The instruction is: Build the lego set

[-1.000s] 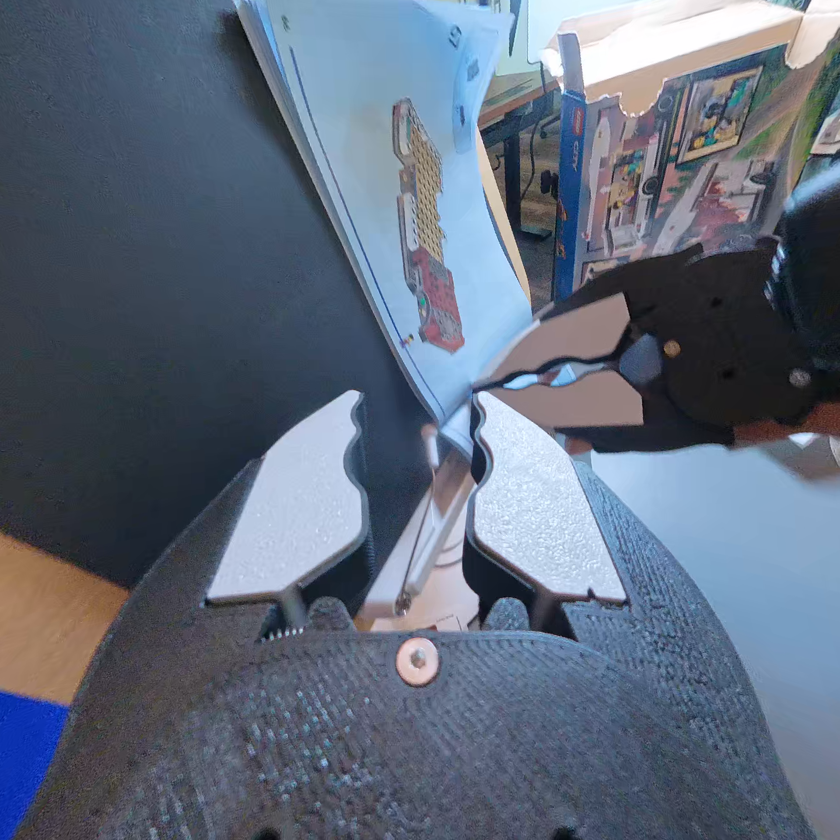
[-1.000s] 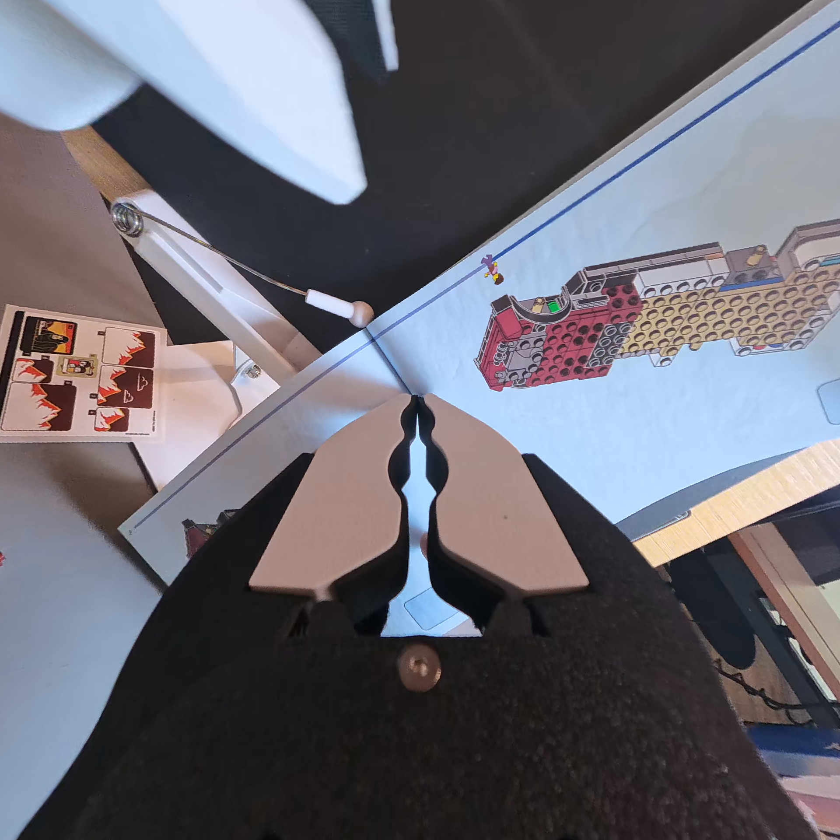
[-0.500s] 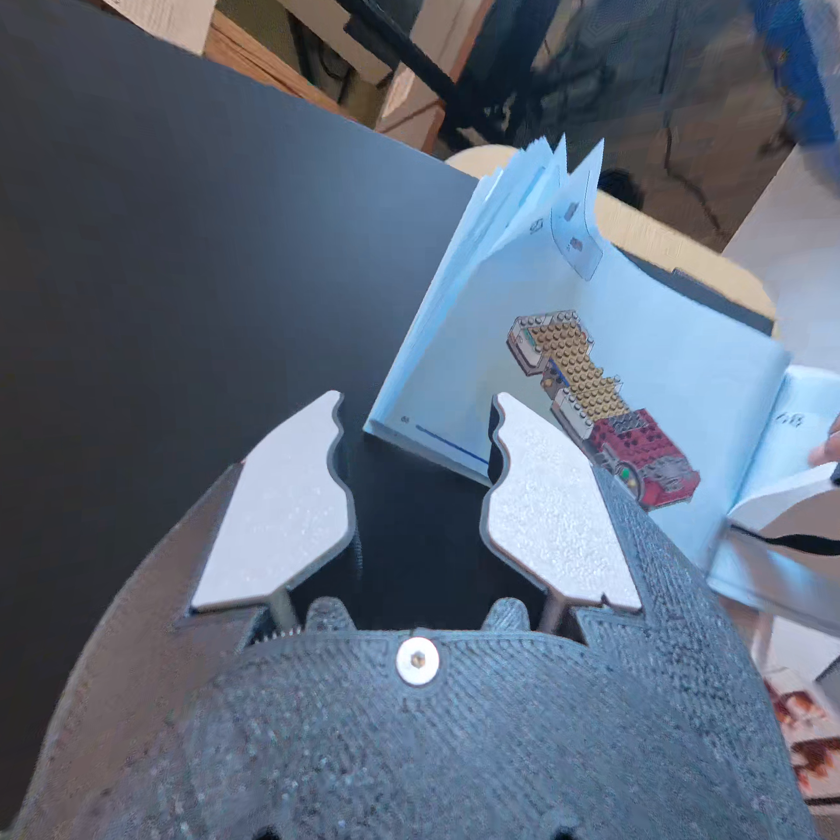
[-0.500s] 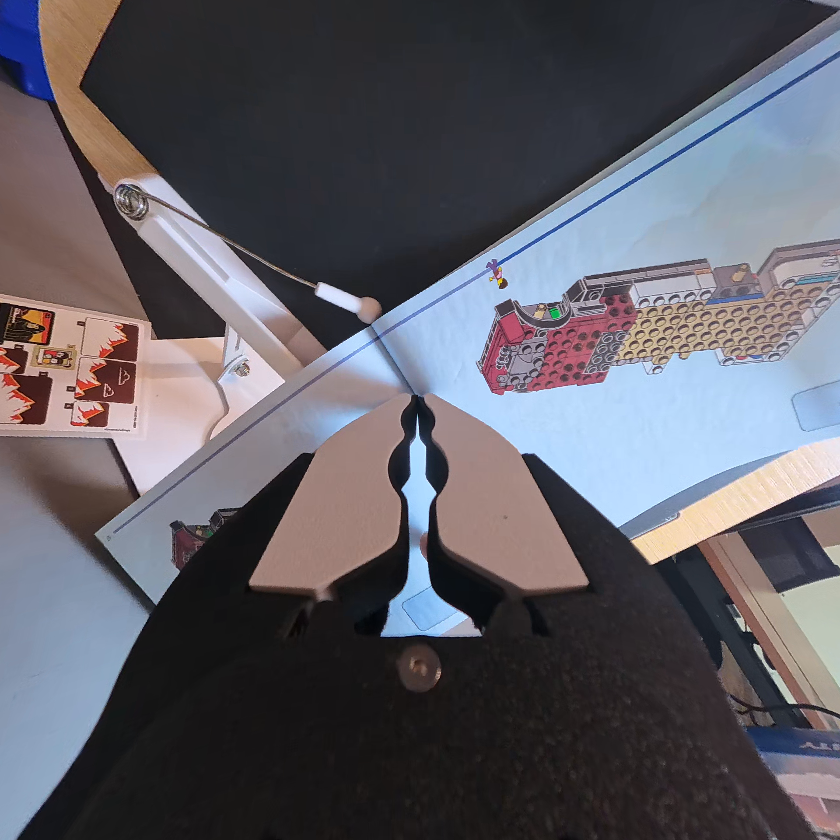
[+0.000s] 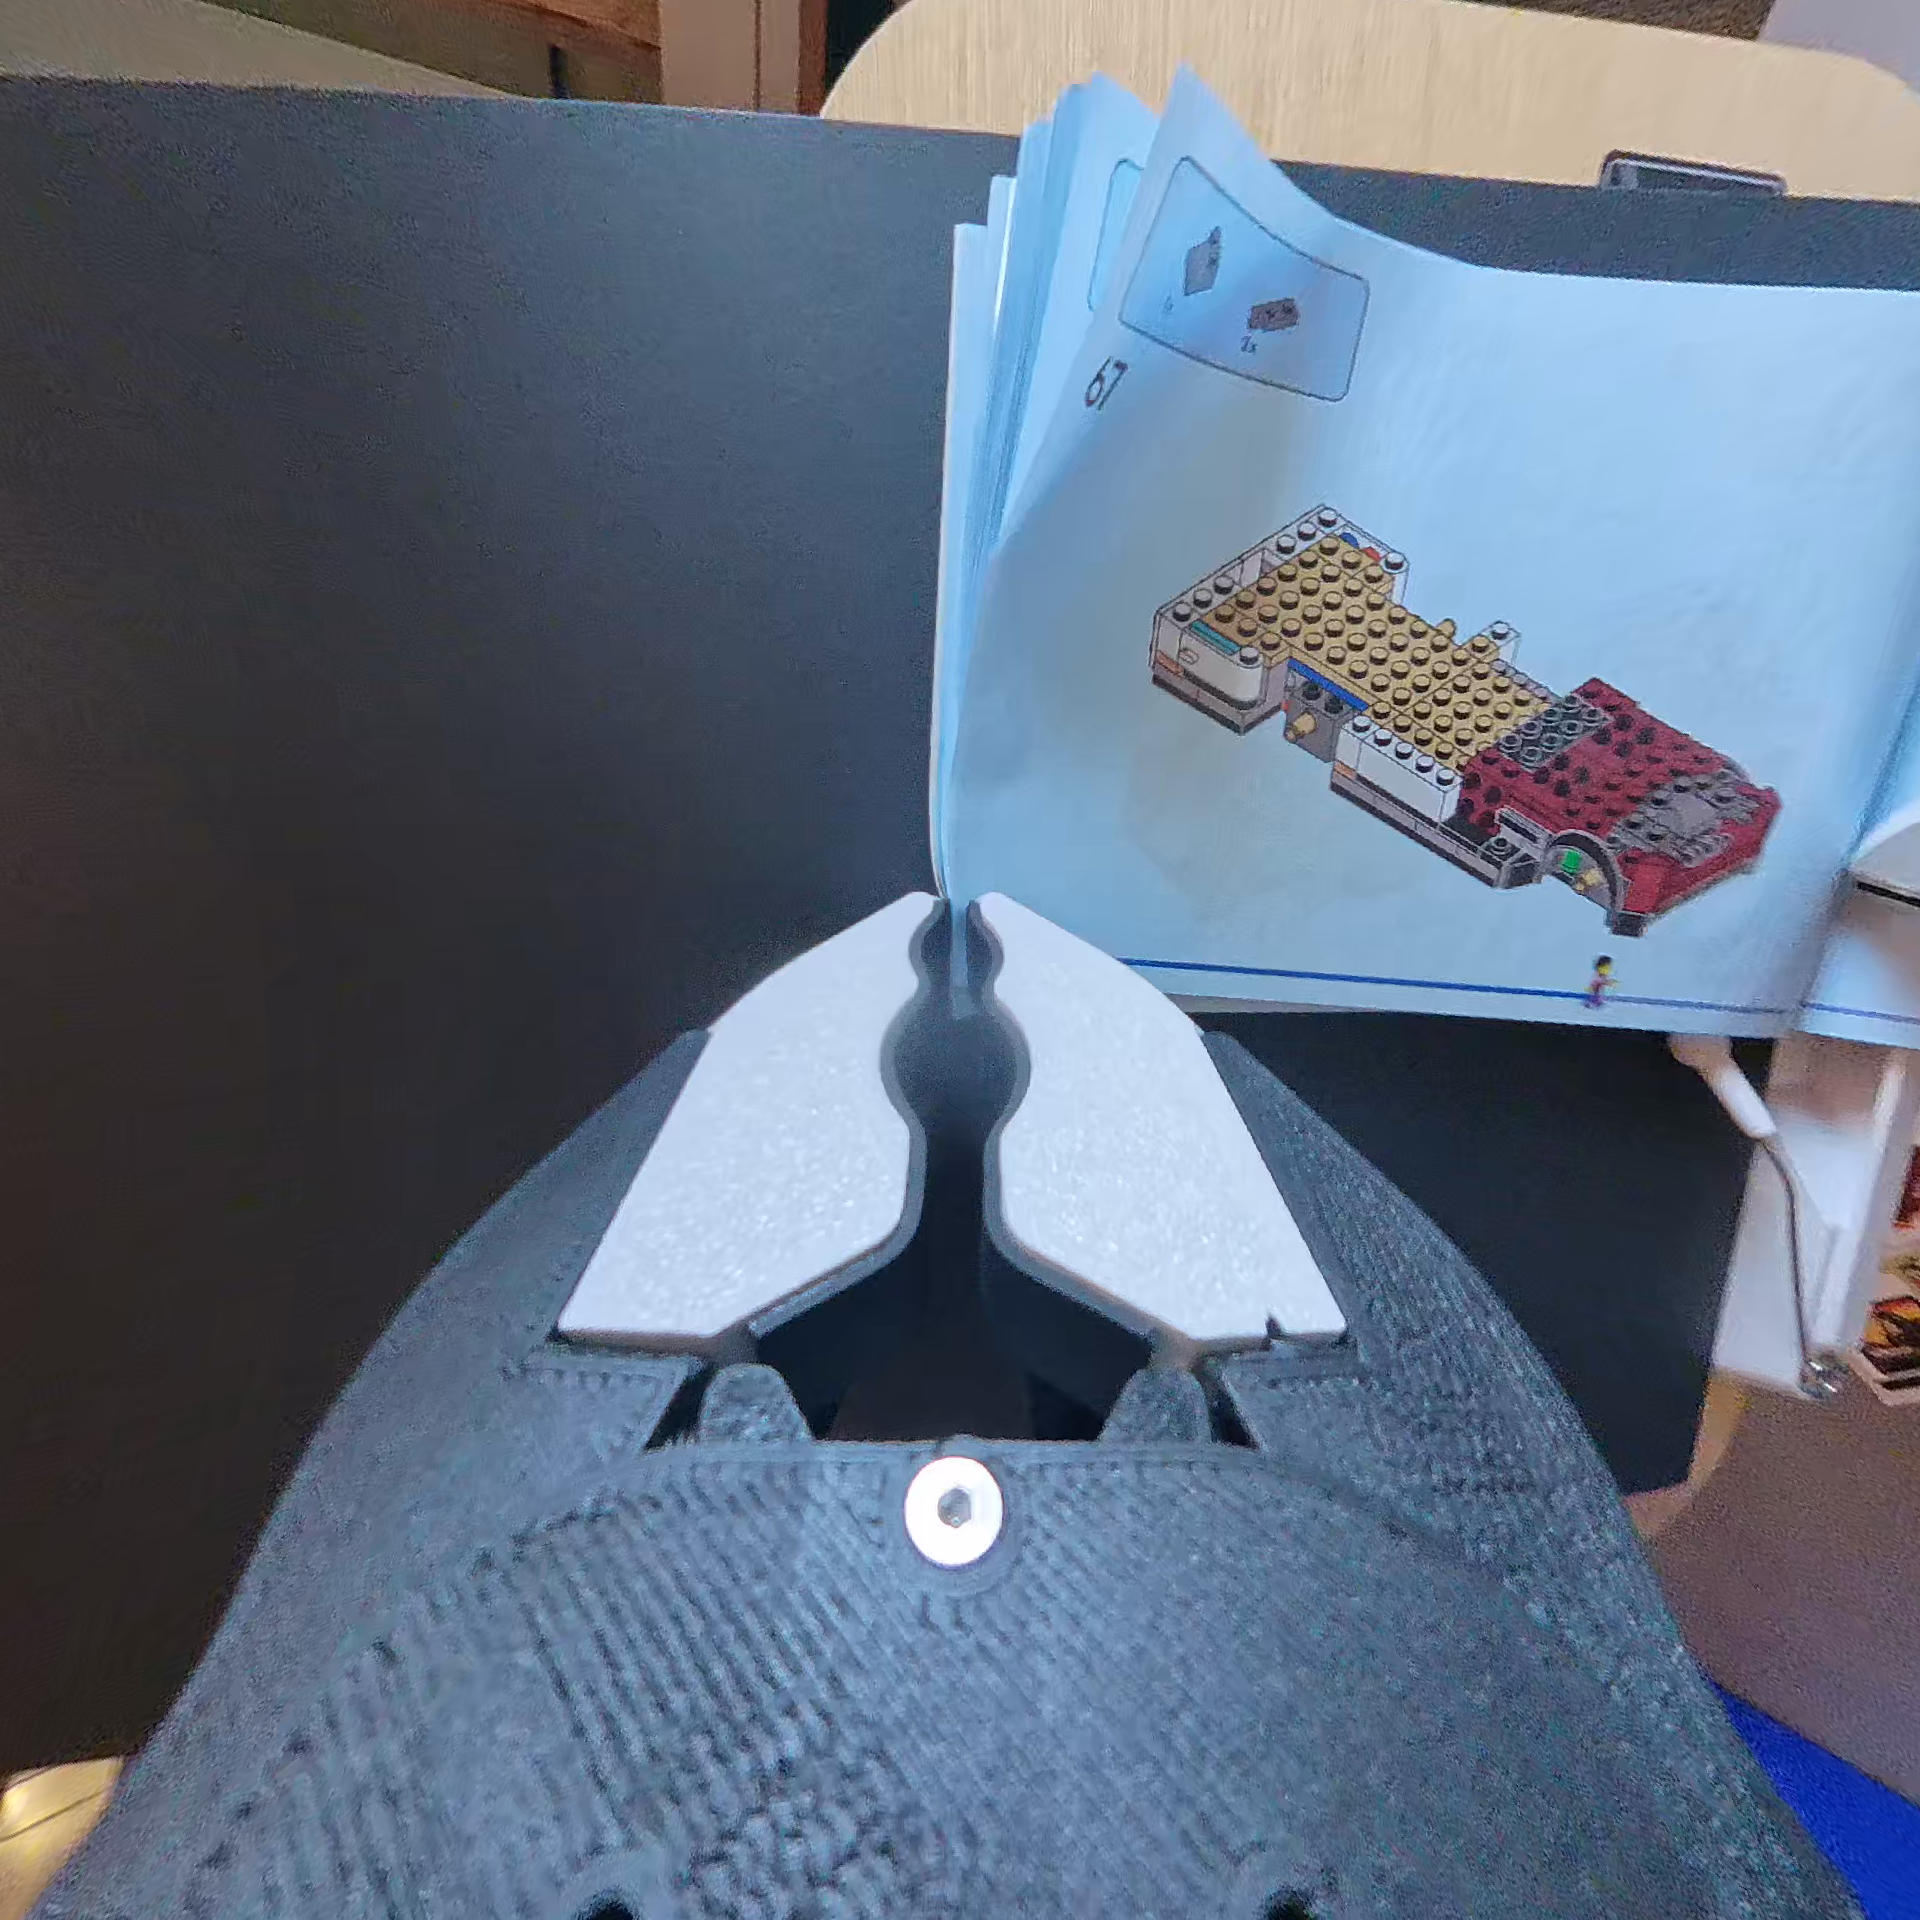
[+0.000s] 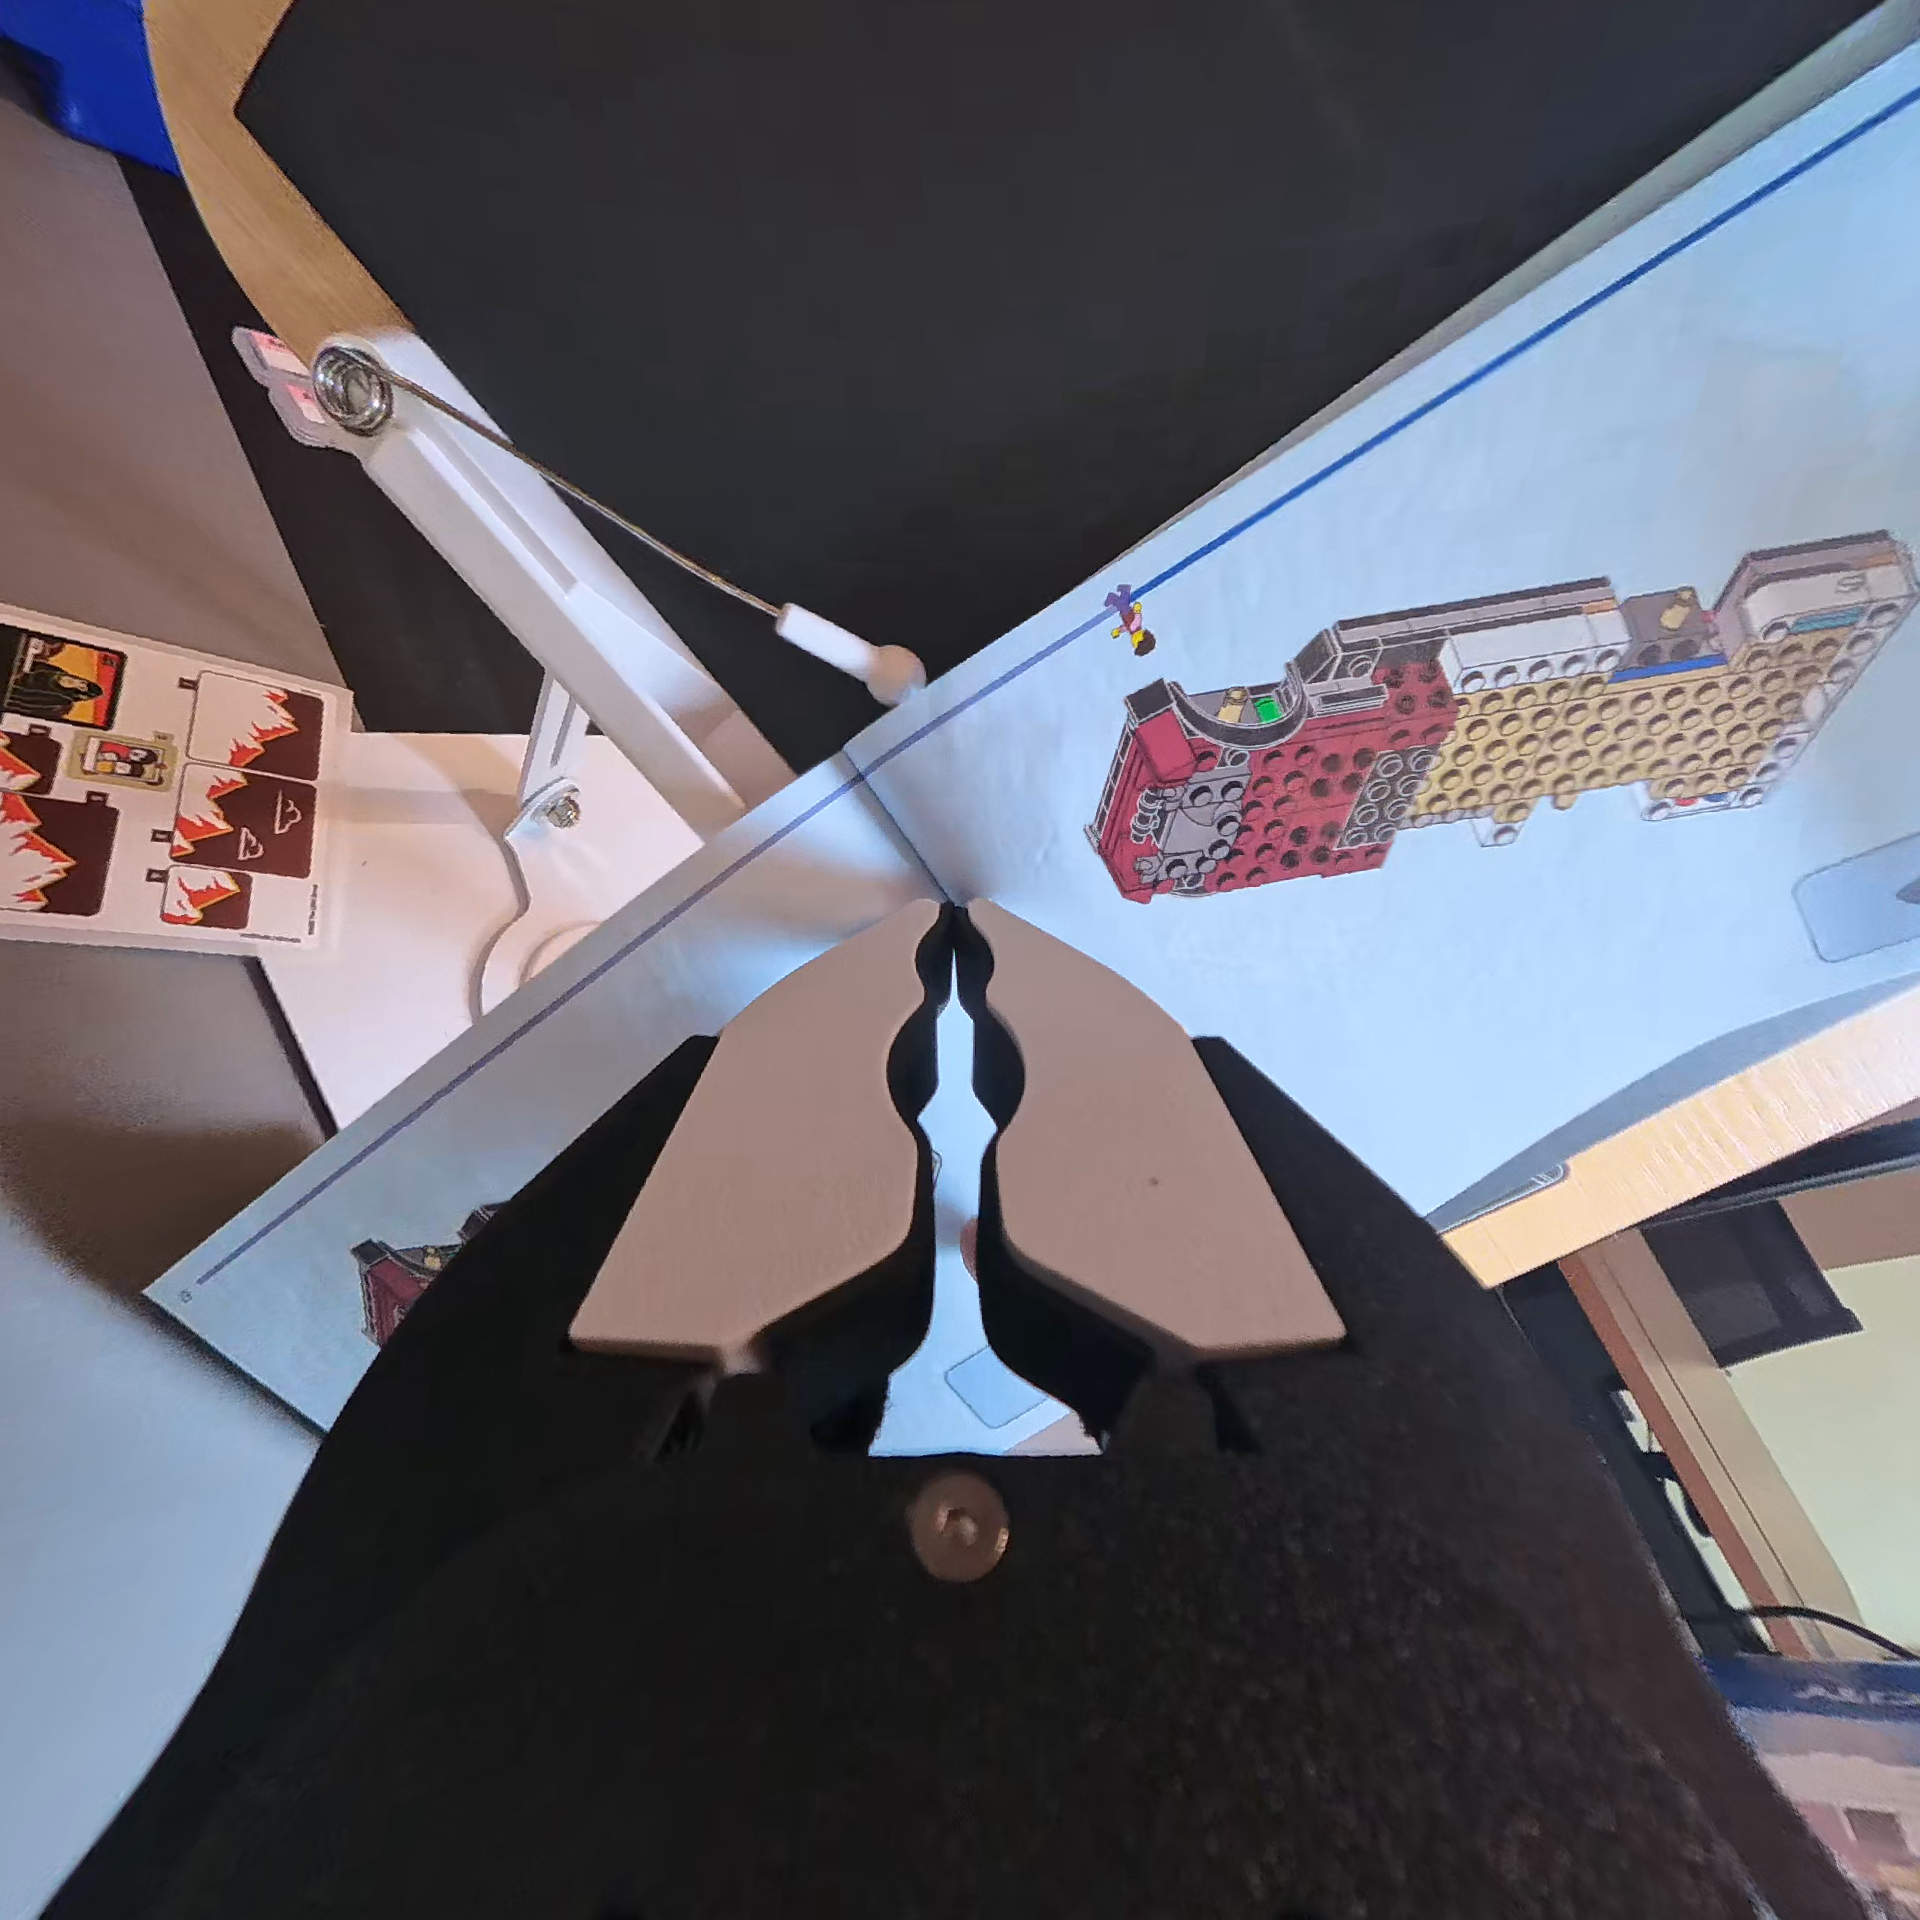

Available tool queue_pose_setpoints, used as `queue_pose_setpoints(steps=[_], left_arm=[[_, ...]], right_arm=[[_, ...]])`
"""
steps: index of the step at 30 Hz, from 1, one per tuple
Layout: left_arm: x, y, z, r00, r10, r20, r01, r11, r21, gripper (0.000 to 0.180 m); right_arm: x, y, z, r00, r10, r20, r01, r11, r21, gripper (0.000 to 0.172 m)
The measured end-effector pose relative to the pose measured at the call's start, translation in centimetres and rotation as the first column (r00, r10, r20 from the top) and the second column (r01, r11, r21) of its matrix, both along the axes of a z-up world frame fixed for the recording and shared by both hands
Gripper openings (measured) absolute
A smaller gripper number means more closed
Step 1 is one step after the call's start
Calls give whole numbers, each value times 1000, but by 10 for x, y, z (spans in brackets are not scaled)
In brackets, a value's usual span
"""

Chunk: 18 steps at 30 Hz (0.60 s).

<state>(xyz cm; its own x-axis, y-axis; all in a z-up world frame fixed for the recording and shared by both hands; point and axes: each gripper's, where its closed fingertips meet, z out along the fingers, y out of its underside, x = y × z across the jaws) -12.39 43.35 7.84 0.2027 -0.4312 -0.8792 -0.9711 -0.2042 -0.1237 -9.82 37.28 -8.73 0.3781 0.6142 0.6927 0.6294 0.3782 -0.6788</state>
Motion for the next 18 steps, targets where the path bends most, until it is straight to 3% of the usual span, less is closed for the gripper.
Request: queue_pose_setpoints(steps=[5, 9, 16, 18], left_arm=[[-1, -22, -9, 999, -27, 35, 31, 992, -122, 2], [-6, -32, -6, 994, -52, 97, 63, 991, -116, 2], [-12, -60, -1, 974, -104, 203, 132, 983, -130, 2], [-13, -69, 0, 966, -119, 231, 154, 979, -136, 2]], right_arm=[[1, -2, -1, 1000, -5, -5, 5, 1000, -3, 0], [2, -3, -2, 999, -7, -47, 5, 999, -37, 0], [20, 7, 11, 939, -88, -333, 40, 988, -149, 0], [31, 16, 19, 891, -134, -434, 63, 983, -174, 26]])
